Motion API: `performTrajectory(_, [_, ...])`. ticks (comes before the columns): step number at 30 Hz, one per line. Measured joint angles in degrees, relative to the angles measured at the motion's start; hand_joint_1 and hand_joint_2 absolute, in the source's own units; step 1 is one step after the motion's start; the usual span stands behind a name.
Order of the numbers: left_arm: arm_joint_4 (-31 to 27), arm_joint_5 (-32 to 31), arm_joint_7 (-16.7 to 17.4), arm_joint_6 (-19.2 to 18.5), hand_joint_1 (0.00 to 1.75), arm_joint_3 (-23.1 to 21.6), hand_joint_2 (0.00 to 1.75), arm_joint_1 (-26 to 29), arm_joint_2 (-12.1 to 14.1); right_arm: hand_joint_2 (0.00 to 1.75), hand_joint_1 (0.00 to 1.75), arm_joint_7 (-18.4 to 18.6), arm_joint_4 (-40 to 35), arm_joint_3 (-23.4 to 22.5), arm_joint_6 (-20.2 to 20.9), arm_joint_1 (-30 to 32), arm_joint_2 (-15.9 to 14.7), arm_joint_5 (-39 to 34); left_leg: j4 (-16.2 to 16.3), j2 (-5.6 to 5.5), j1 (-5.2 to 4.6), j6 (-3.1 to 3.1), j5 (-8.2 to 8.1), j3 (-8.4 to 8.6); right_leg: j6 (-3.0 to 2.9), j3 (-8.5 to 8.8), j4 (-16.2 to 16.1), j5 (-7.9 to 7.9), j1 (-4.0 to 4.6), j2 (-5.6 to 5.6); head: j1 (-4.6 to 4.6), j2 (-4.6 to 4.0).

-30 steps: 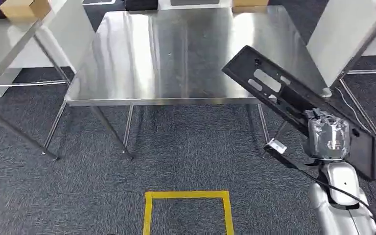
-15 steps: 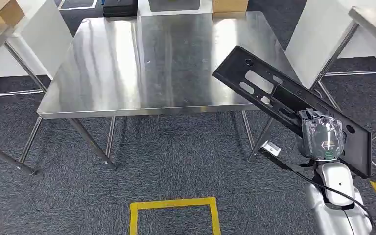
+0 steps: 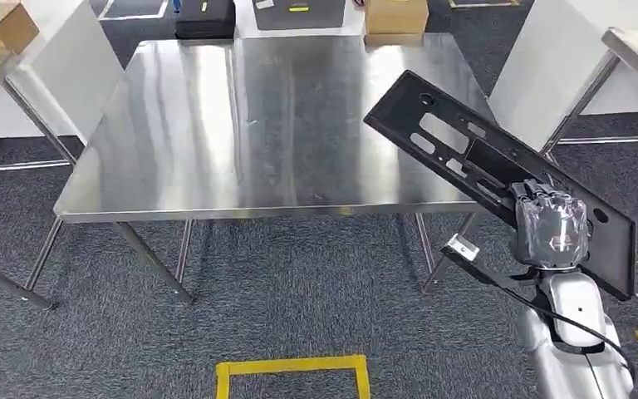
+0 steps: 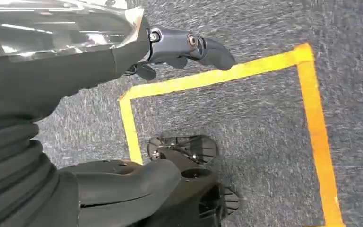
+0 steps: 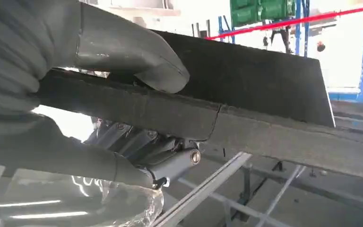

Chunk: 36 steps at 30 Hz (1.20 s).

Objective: Take the parts from the cabinet and place them on the table.

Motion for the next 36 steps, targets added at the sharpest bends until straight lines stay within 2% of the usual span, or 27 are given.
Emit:
performTrajectory(3, [-0.02, 0.15, -0.02, 0.02, 0.00, 0.00, 1.75, -0.06, 0.11, 1.75, 1.75, 0.00, -0.02, 0.04, 0.00, 0.03, 0.11, 0.07, 0.80, 0.20, 0.35, -0.55, -0.24, 0.56, -1.80, 0.92, -0.27, -0.24, -0.75, 0.45, -0.31, 0.00])
performTrajectory(5, [0.00, 0.15, -0.15, 0.04, 0.00, 0.00, 1.75, -0.20, 0.04, 1.75, 1.75, 0.00, -0.13, 0.07, 0.00, -0.44, 0.15, 0.24, 7.56, 0.03, 0.56, -1.35, -0.95, -3.25, -2.72, 1.90, -0.61, -0.87, -0.67, 0.49, -0.33, 0.00])
performTrajectory(8, [0.00, 0.22, -0.17, 0.02, 0.00, 0.07, 1.75, -0.02, 0.02, 1.75, 1.75, -0.02, -0.11, 0.17, 0.02, -0.71, 0.24, 0.41, 17.67, 0.03, 1.06, -2.16, -5.65, -11.50, -3.31, 2.93, -0.64, -1.98, -0.52, 0.66, -0.33, 0.00])
performTrajectory(9, [0.02, 0.24, -0.18, 0.02, 0.00, 0.07, 1.75, 0.06, 0.02, 1.75, 1.75, -0.02, -0.09, 0.20, 0.09, -0.71, 0.26, 0.44, 17.79, 0.04, 1.12, -2.16, -5.39, -12.69, -3.29, 3.35, -0.64, -2.32, -0.51, 0.76, -0.35, 0.00])
performTrajectory(10, [0.02, 0.24, -0.17, 0.00, 0.00, 0.07, 1.75, 0.11, 0.04, 1.75, 1.75, -0.02, -0.09, 0.22, 0.26, -0.72, 0.31, 0.50, 15.78, 0.03, 1.11, -1.94, -3.24, -12.88, -3.17, 3.96, -0.65, -2.78, -0.45, 0.86, -0.35, 0.00])
performTrajectory(11, [0.02, 0.24, -0.15, 0.00, 0.00, 0.09, 1.75, 0.11, 0.04, 1.75, 1.75, -0.02, -0.07, 0.26, 0.33, -0.80, 0.35, 0.57, 12.32, 0.02, 1.08, -1.59, -0.13, -11.98, -3.09, 4.62, -0.67, -3.18, -0.35, 0.88, -0.35, 0.00])
performTrajectory(12, [0.02, 0.24, -0.04, 0.02, 0.00, 0.13, 1.75, 0.08, 0.06, 1.75, 1.75, -0.02, 0.06, 0.30, 0.37, -1.20, 0.41, 0.57, 6.51, -0.01, 0.93, -0.87, 4.37, -9.94, -2.99, 5.43, -0.75, -3.69, -0.18, 0.91, -0.37, 0.00])
performTrajectory(13, [0.02, 0.24, 0.04, 0.04, 0.00, 0.20, 1.75, 0.06, 0.09, 1.75, 1.75, -0.02, 0.24, 0.35, 0.44, -1.62, 0.52, 0.57, 2.07, -0.02, 0.69, 0.03, 7.55, -8.36, -2.93, 5.75, -0.90, -4.03, -0.28, 0.94, -0.44, 0.00])
performTrajectory(14, [0.02, 0.30, 0.09, 0.13, 0.00, 0.31, 1.75, 0.00, 0.24, 1.75, 1.75, -0.02, 0.48, 0.37, 0.57, -2.24, 0.67, 0.57, 2.03, -0.19, 0.24, 0.27, 6.06, -8.64, -2.51, 6.33, -1.06, -4.33, 0.19, 1.16, -0.29, 0.00])
performTrajectory(15, [0.00, 0.31, 0.15, 0.20, 0.00, 0.37, 1.75, -0.10, 0.30, 1.75, 1.75, -0.04, 0.94, 0.57, 1.04, -3.07, 0.96, 0.57, 1.49, -0.28, -0.22, 0.72, 4.26, -8.56, -2.07, 6.25, -1.40, -4.63, -0.13, 1.38, -0.37, 0.00])
performTrajectory(16, [0.00, 0.31, 0.33, 0.22, 0.00, 0.39, 1.75, -0.07, 0.26, 1.75, 1.75, -0.04, 1.31, 0.79, 1.55, -3.68, 1.07, 0.66, 1.04, -0.40, -0.26, 0.97, 4.55, -8.33, -1.70, 6.98, -1.54, -4.20, -0.05, 1.46, -0.31, 0.00])
performTrajectory(17, [0.00, 0.28, 0.35, 0.22, 0.00, 0.39, 1.75, -0.07, 0.24, 1.75, 1.75, -0.04, 1.75, 1.07, 1.79, -4.02, 1.33, 0.77, 0.22, -0.56, -0.25, 1.28, 4.72, -7.99, -0.89, 6.89, -0.12, -3.36, 0.36, 1.46, -0.22, 0.00])
performTrajectory(18, [0.02, 0.15, 0.48, 0.20, 0.00, 0.39, 1.75, -0.07, 0.15, 1.75, 1.75, -0.18, 2.14, 1.49, 2.30, -4.45, 1.44, 0.85, -0.18, -0.42, -0.21, 1.74, 5.42, -6.44, -0.56, 7.06, -0.31, -3.54, 0.61, 1.53, -0.26, 0.00])
performTrajectory(19, [0.02, 0.13, 0.52, 0.17, 0.00, 0.44, 1.75, -0.08, 0.24, 1.75, 1.75, -0.20, 2.98, 1.90, 2.71, -4.93, 1.68, 0.96, -0.59, -0.05, 0.03, 2.06, 6.26, -5.35, -0.59, 6.84, 0.59, -4.84, 0.42, 1.41, -0.07, 0.00])
performTrajectory(20, [0.02, 0.11, 0.52, 0.17, 0.00, 0.46, 1.75, -0.21, 0.28, 1.75, 1.75, -0.31, 3.65, 2.27, 2.80, -5.32, 1.86, 1.05, -0.51, -0.09, 0.00, 2.21, 6.22, -5.04, -1.47, 5.78, 2.93, -6.09, 0.49, 1.35, -0.11, 0.00])
performTrajectory(22, [0.00, 0.13, 0.37, 0.11, 0.00, 0.52, 1.75, -0.50, 0.28, 1.75, 1.75, -0.28, 4.64, 2.86, 2.86, -5.64, 2.16, 1.09, -0.48, -0.28, -0.12, 2.31, 5.90, -5.00, -2.00, 0.41, 11.25, -8.72, 0.42, 1.33, 0.04, 0.00])
performTrajectory(23, [0.02, 0.17, 0.09, 0.00, 0.00, 0.61, 1.75, -0.39, 0.31, 1.75, 1.75, -0.31, 5.44, 3.34, 2.86, -5.56, 2.40, 1.14, -0.45, -0.42, -0.12, 2.32, 5.57, -4.86, -1.44, -2.39, 14.72, -9.93, 0.44, 1.34, 0.19, 0.00])
performTrajectory(24, [0.02, 0.26, -0.09, 0.00, 0.00, 0.63, 1.75, -0.25, 0.28, 1.75, 1.75, -0.31, 6.04, 3.65, 2.86, -5.43, 2.69, 1.31, -0.44, -0.52, -0.14, 2.29, 5.25, -4.58, -0.94, -3.82, 15.64, -9.99, 0.53, 1.33, 0.22, 0.00])
performTrajectory(25, [0.02, 0.33, -0.22, -0.02, 0.00, 0.64, 1.75, -0.06, 0.28, 1.75, 1.75, -0.29, 6.62, 4.11, 2.73, -5.21, 2.99, 1.57, -0.40, -0.70, -0.16, 2.18, 4.84, -4.11, -0.14, -3.88, 13.77, -8.76, 0.52, 1.32, 0.17, 0.00])
performTrajectory(27, [0.02, 0.33, -0.26, 0.02, 0.00, 0.66, 1.75, 0.07, 0.26, 1.75, 1.75, -0.20, 7.21, 4.68, 2.60, -5.01, 3.45, 1.97, -0.34, -0.92, -0.16, 1.88, 3.91, -2.87, 1.43, -1.20, 4.73, -3.19, 0.48, 1.28, 0.22, 0.00])
performTrajectory(28, [0.02, 0.33, -0.26, 0.04, 0.00, 0.66, 1.75, 0.07, 0.22, 1.75, 1.75, -0.11, 7.52, 4.87, 2.56, -5.01, 3.65, 2.03, -0.34, -1.00, -0.16, 1.65, 3.38, -2.25, 1.37, 0.47, -0.69, 0.35, 0.47, 1.06, 0.22, 0.00])
performTrajectory(30, [0.04, 0.33, -0.17, 0.18, 0.00, 0.74, 1.75, 0.04, 0.28, 1.75, 1.75, 0.04, 8.13, 5.16, 2.45, -5.14, 3.98, 2.12, -0.25, -1.12, -0.27, 0.96, 2.75, -2.21, -1.36, 0.46, -1.61, -0.25, 1.40, 0.58, 0.24, 0.00])
performTrajectory(31, [0.02, 0.35, -0.09, 0.15, 0.00, 0.74, 1.75, 0.02, 0.31, 1.75, 1.75, 0.07, 8.17, 5.27, 2.45, -4.98, 4.07, 2.19, -0.58, -1.05, -0.26, 0.47, 2.45, -2.28, -2.18, 0.97, -1.67, 0.19, 1.40, 0.68, 0.30, 0.00])
performTrajectory(32, [0.04, 0.42, -0.02, 0.15, 0.00, 0.77, 1.75, 0.29, 0.31, 1.75, 1.75, 0.06, 8.22, 5.42, 2.43, -4.97, 4.13, 2.23, 0.30, -1.00, -0.31, 0.33, 2.74, -2.07, -2.68, 0.90, -1.94, 0.30, 1.30, 0.74, 0.26, 0.00])
performTrajectory(33, [0.02, 0.42, 0.00, 0.15, 0.00, 0.81, 1.75, 0.32, 0.41, 1.75, 1.75, 0.04, 8.33, 5.62, 2.40, -4.95, 4.20, 2.30, 0.27, -1.05, -0.38, 0.07, 2.44, -1.84, -3.03, 1.69, -1.97, 0.28, 0.44, 0.92, 0.26, 0.00])
performTrajectory(35, [0.02, 0.42, 0.00, 0.17, 0.00, 0.85, 1.75, 0.33, 0.57, 1.75, 1.75, 0.07, 8.33, 5.77, 2.40, -4.97, 4.50, 2.34, 1.34, -0.93, -0.29, -0.27, 1.78, -2.26, -3.19, 2.43, -2.32, 0.17, 0.28, 0.89, 0.44, 0.00])
performTrajectory(36, [0.02, 0.41, 0.00, 0.18, 0.00, 0.85, 1.75, 0.26, 0.52, 1.75, 1.75, 0.04, 8.33, 5.81, 2.40, -5.03, 4.52, 2.36, 3.72, -0.78, -0.19, -0.74, 1.21, -3.41, -3.55, 2.80, -2.34, -0.08, 0.20, 0.83, 0.18, 0.00])
